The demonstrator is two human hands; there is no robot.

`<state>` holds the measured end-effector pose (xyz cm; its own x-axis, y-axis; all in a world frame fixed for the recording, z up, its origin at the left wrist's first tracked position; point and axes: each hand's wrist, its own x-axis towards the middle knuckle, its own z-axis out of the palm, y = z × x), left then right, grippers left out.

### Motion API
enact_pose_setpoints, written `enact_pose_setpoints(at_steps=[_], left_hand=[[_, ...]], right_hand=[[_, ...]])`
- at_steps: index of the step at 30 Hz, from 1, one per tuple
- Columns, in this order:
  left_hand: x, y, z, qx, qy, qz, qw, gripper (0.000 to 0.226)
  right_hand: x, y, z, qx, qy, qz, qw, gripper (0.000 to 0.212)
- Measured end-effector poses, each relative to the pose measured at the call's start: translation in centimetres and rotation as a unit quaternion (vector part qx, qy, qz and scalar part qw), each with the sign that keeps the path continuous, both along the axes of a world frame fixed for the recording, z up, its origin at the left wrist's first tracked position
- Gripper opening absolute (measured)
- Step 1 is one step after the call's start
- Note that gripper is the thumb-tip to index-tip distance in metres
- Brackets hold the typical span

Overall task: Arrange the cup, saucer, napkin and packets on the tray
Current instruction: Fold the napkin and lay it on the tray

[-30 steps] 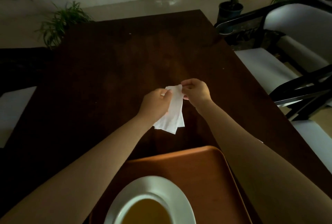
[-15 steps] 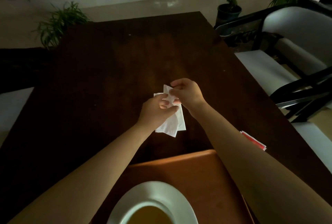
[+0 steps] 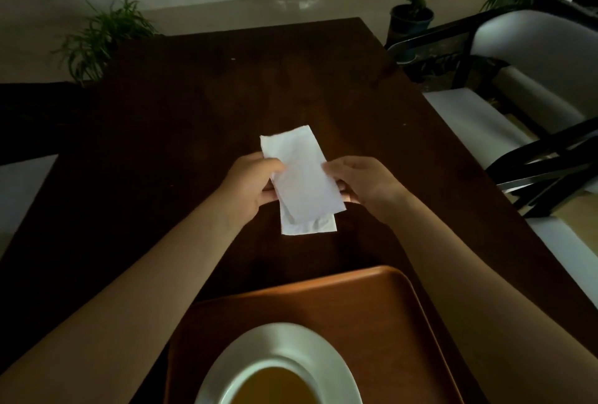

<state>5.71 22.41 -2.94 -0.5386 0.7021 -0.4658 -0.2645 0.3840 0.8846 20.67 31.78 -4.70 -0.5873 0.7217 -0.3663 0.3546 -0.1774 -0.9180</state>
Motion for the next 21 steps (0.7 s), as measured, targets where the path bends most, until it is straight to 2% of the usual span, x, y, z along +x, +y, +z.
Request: enact_pose_setpoints(at_steps=[3, 6, 9, 15, 21], left_hand=[[0.3, 0.2, -1.5, -0.045, 0.004, -0.035, 0.998, 0.021], [0.5, 0.3, -2.7, -0.052, 0.06, -0.048, 0.996, 0.035], [0.6, 0.5, -3.7, -0.062, 0.141, -0.033, 0.987, 0.046], [0.4, 0.7, -4.1, -0.07, 0.282, -0.055, 0.955, 0.048], [0.1, 0.2, -4.4, -0.072, 0.309, -0.07, 0.946, 0.049]], right_hand=[[0.3, -0.6, -1.2, 0.013, -0.034, -0.047, 0.998, 0.013], [-0.1, -1.2, -2.6, 0.082, -0.103, -0.083, 0.988, 0.011], [-0.7, -1.6, -3.2, 0.146, -0.131, -0.118, 0.973, 0.007], [-1.8, -2.2, -3.6, 0.217, -0.198, -0.104, 0.95, 0.008], [-2.2, -2.8, -3.6, 0.261, -0.272, -0.07, 0.924, 0.017]])
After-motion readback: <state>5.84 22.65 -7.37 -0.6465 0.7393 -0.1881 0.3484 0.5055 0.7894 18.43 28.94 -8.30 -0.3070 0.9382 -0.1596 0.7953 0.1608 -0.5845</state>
